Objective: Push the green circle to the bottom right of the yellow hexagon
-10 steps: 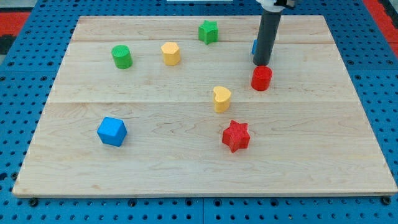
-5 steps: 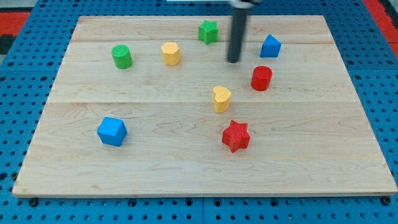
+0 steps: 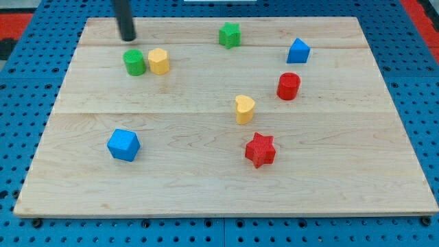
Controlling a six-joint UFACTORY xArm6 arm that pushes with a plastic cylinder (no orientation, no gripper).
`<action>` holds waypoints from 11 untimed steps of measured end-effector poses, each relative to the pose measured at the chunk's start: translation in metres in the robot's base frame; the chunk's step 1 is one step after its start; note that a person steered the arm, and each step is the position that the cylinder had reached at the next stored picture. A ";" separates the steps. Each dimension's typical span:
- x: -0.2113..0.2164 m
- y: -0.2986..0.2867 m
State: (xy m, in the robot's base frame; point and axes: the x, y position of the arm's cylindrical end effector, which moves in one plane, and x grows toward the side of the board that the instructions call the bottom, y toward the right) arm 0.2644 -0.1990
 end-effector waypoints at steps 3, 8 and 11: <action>0.080 -0.009; 0.158 0.101; 0.163 0.058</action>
State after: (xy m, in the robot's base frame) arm 0.4270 -0.1405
